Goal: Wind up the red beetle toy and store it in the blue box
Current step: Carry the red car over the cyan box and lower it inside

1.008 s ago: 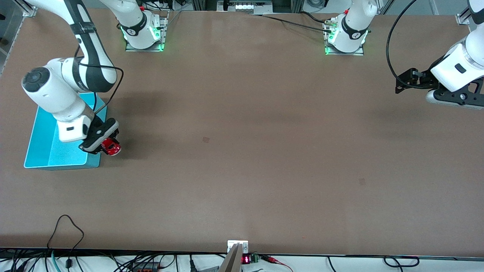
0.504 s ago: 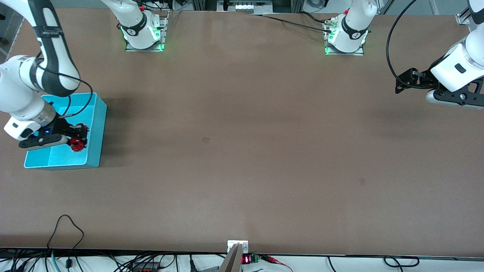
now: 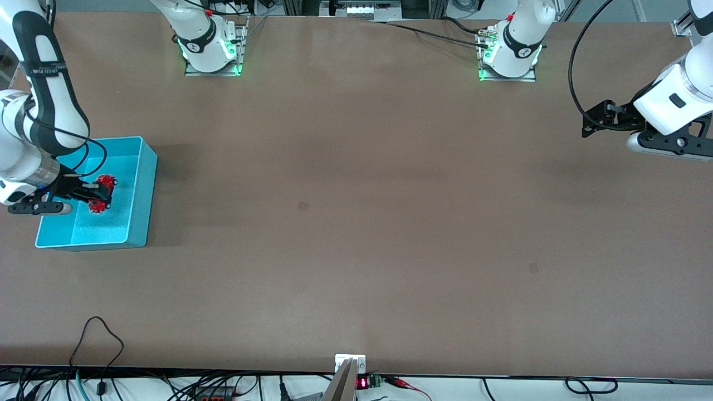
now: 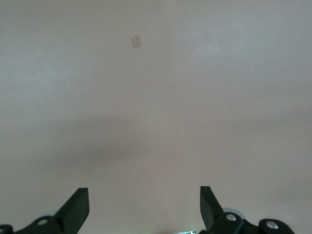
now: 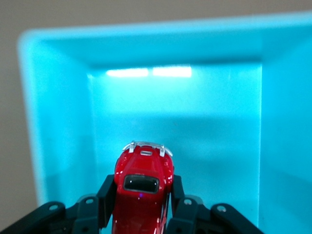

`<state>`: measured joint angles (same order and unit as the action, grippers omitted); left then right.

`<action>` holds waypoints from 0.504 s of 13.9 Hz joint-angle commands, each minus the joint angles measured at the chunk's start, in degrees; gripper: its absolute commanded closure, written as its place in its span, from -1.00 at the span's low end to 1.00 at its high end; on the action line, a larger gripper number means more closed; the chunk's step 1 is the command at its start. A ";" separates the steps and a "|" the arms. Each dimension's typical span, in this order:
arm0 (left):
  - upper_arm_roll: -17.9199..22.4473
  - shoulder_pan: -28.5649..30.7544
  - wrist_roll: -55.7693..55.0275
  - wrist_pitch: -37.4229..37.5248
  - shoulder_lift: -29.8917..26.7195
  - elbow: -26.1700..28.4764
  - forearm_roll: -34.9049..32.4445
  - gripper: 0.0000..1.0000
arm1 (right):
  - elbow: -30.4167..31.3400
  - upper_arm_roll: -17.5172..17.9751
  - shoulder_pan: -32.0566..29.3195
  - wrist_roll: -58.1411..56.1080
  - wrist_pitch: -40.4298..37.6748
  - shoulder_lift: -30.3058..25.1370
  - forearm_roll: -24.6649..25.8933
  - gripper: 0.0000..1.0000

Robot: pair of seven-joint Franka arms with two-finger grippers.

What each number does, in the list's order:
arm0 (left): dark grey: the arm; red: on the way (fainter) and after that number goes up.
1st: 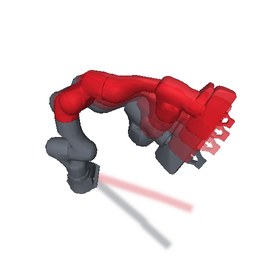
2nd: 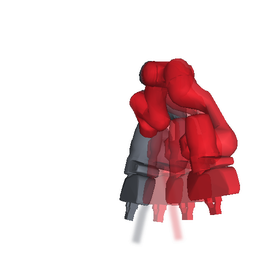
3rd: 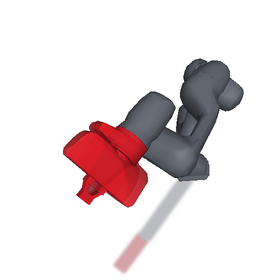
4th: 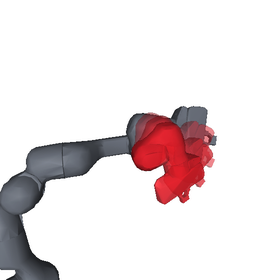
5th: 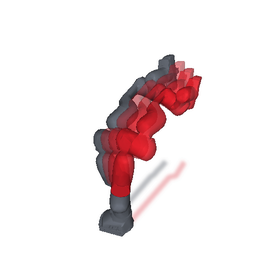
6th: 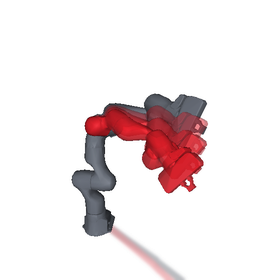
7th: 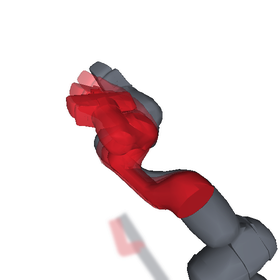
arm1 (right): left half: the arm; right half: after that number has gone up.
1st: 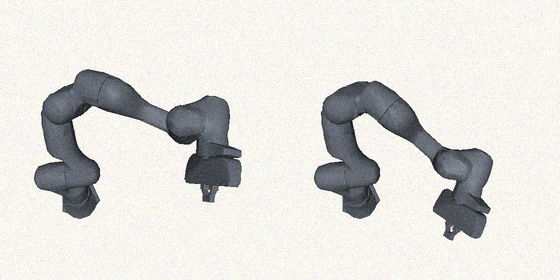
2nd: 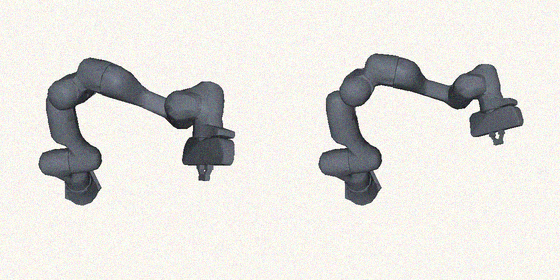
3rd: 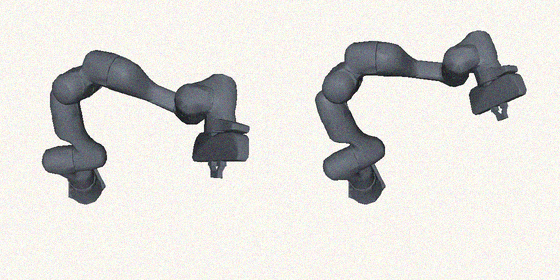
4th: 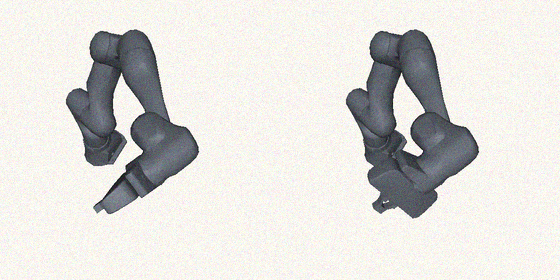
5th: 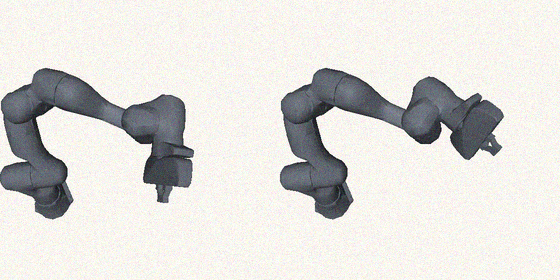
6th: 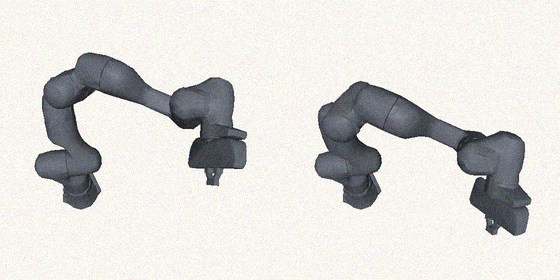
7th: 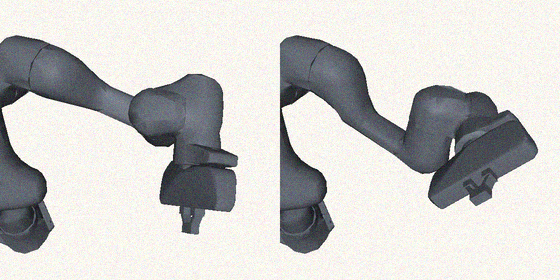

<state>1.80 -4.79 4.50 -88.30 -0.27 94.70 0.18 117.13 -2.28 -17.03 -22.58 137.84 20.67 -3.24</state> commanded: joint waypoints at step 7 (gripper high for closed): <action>-0.04 0.04 -0.46 1.46 0.54 -1.63 0.88 -1.00 | -1.65 0.87 -2.75 -1.94 6.38 9.74 0.78 0.50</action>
<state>1.78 -4.79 4.50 -88.17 -0.27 94.70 0.18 116.69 -2.25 -18.68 -23.67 142.86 28.88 -2.87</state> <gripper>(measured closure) 0.000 0.507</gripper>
